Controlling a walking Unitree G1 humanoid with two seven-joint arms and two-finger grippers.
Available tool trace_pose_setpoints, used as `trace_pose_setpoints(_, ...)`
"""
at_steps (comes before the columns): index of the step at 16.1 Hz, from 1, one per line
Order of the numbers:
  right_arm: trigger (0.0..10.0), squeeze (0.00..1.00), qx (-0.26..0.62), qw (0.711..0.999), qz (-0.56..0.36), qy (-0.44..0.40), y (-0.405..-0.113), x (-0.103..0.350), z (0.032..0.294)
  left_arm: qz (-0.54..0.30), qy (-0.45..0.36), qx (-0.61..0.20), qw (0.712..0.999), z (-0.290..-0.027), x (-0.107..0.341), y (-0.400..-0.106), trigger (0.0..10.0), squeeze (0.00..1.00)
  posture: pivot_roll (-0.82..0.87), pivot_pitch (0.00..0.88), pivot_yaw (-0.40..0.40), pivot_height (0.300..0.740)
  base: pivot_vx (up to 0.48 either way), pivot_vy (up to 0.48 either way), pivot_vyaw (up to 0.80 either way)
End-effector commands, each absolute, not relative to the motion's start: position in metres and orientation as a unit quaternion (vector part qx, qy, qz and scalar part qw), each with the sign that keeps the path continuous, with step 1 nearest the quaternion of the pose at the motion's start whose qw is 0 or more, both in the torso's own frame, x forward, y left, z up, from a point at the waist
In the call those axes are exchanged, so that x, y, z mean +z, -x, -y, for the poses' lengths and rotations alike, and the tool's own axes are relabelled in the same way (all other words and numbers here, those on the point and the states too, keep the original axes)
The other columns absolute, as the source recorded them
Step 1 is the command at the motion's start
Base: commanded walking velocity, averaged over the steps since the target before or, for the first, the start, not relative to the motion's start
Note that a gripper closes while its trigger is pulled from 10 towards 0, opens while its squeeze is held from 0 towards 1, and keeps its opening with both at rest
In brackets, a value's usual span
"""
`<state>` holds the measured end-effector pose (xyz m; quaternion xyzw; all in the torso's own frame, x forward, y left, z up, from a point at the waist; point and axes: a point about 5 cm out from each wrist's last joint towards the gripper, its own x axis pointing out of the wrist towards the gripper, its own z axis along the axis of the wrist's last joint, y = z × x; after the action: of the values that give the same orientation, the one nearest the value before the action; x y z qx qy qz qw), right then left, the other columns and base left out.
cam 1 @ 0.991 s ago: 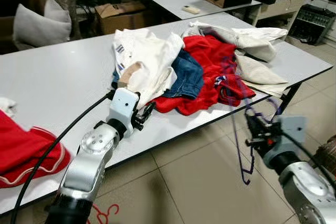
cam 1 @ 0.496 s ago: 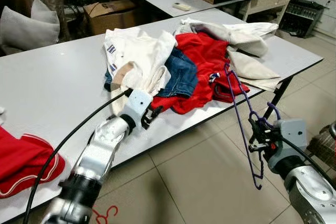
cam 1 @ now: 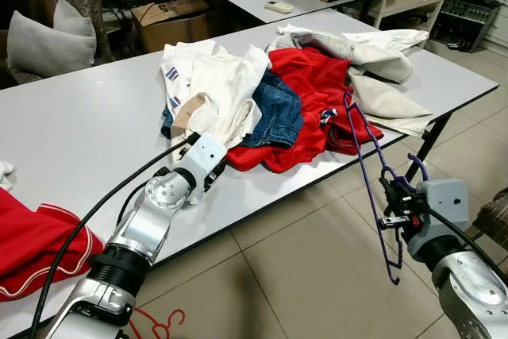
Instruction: Hang hanger
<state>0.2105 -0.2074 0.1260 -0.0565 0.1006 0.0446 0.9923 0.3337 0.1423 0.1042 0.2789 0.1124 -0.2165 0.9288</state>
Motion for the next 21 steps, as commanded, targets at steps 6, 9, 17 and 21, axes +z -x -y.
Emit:
trace_pose_setpoints(6,10.0,0.00,0.035,0.994,-0.078,0.066,-0.210,0.133,0.209,-0.100,-0.308,-0.213,0.922,-0.142,0.104,-0.340,0.0,0.00,-0.26,0.000,0.065,0.740,0.000,0.000,0.00)
trace_pose_setpoints(9,10.0,0.00,0.035,0.994,-0.078,0.067,-0.210,0.133,0.208,-0.106,-0.333,-0.204,0.915,-0.146,0.100,-0.341,0.0,0.00,-0.26,0.000,0.065,0.740,0.000,0.000,0.00)
trace_pose_setpoints(17,10.0,0.00,0.030,0.994,-0.078,0.067,-0.208,0.133,0.209,-0.115,-0.360,-0.173,0.909,-0.152,0.095,-0.344,10.0,1.00,-0.27,0.000,0.071,0.740,0.000,0.000,0.00)
trace_pose_setpoints(21,10.0,0.00,0.030,0.994,-0.077,0.066,-0.208,0.133,0.208,-0.106,-0.380,-0.174,0.902,-0.148,0.093,-0.340,10.0,1.00,-0.27,0.000,0.071,0.740,0.000,0.000,0.00)
